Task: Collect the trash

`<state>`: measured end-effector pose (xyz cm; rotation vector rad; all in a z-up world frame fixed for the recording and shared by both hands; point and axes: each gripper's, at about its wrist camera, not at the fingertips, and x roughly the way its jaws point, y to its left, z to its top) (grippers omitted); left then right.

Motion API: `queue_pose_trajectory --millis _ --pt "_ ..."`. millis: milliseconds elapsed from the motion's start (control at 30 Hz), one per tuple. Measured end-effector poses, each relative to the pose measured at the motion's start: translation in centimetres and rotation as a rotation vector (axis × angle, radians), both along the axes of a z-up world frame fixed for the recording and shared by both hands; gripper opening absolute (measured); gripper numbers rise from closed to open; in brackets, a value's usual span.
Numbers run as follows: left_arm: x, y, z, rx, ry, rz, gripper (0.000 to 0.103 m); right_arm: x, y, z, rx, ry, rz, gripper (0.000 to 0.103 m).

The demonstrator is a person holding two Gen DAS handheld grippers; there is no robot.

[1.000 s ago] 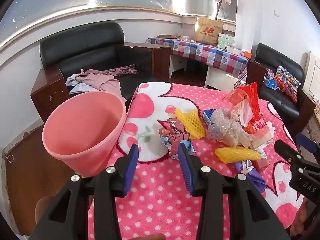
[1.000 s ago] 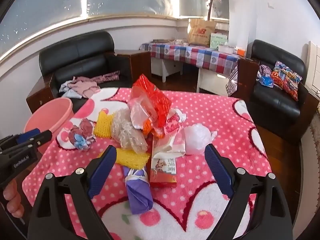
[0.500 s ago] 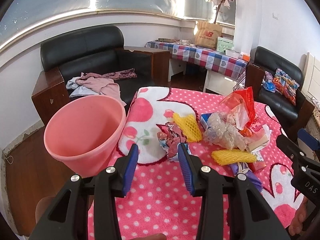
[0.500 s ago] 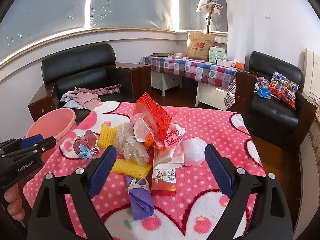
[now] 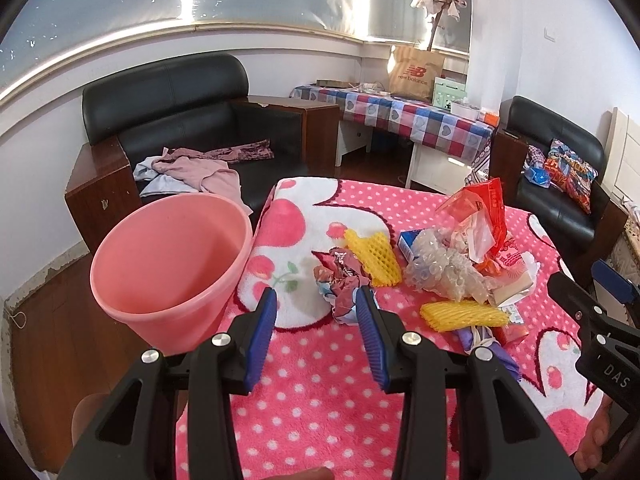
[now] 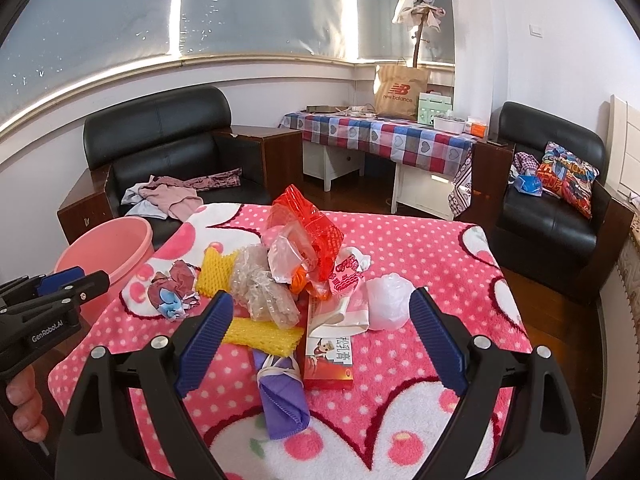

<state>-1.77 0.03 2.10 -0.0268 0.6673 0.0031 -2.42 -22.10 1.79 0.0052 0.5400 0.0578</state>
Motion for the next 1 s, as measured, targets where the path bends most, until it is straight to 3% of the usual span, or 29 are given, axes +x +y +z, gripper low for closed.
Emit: queue_pose_trajectory --millis 700,1000 --pt "-0.1 0.0 0.2 -0.004 -0.002 -0.001 0.041 -0.4 -0.1 0.4 0.009 -0.011 -0.009 0.09" --pt "-0.3 0.8 0.2 -0.046 0.004 -0.01 0.04 -0.4 -0.5 0.1 0.013 -0.005 -0.013 0.09"
